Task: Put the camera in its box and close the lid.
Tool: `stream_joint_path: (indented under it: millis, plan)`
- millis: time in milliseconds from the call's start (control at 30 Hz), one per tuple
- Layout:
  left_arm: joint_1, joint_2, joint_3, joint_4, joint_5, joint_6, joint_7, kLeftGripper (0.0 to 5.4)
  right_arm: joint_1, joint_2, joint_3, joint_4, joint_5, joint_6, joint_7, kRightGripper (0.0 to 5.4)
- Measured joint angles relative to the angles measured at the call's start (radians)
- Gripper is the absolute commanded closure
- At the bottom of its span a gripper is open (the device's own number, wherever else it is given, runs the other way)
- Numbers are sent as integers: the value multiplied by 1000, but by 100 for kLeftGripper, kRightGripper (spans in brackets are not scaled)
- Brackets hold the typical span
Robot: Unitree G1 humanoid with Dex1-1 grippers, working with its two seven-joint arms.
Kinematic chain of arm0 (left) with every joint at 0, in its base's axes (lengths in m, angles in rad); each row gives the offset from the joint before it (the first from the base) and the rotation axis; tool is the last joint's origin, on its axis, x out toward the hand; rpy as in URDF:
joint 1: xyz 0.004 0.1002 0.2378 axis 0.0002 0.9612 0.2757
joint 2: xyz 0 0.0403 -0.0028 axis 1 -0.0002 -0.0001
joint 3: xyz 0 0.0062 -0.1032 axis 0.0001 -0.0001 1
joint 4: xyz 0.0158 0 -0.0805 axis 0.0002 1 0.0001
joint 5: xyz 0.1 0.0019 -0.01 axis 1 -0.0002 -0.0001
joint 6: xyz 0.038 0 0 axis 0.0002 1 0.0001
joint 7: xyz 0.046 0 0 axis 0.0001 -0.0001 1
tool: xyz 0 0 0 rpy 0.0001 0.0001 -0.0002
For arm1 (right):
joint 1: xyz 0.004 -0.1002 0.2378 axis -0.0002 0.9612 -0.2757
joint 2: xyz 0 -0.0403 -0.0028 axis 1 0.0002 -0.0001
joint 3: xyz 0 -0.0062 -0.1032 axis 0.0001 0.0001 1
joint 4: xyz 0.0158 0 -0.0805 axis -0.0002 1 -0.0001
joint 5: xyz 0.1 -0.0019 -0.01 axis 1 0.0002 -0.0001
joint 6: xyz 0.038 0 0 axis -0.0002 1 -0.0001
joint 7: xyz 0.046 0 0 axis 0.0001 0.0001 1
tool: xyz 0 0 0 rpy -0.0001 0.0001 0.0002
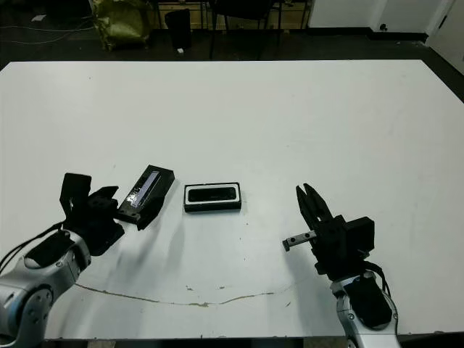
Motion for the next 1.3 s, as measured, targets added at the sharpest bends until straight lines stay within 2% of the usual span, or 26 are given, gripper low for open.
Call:
stream_joint_path:
  millis: [167, 500, 867, 1300]
  plan:
    - [-35, 58, -33, 16, 15, 15, -11, 2, 3, 0, 1, -4, 0, 3, -1, 540]
    - [-78, 100, -62, 61, 26, 67, -28, 2, 9, 1, 4, -12, 8, 12, -2, 540]
    - [-118, 95, -26, 120, -39, 157, -81, 2, 18, 1, 16, -15, 3, 12, -13, 540]
    - [-118, 98, -63, 137, -28, 161, -79, 2, 23, -3, 16, -20, 7, 18, -17, 540]
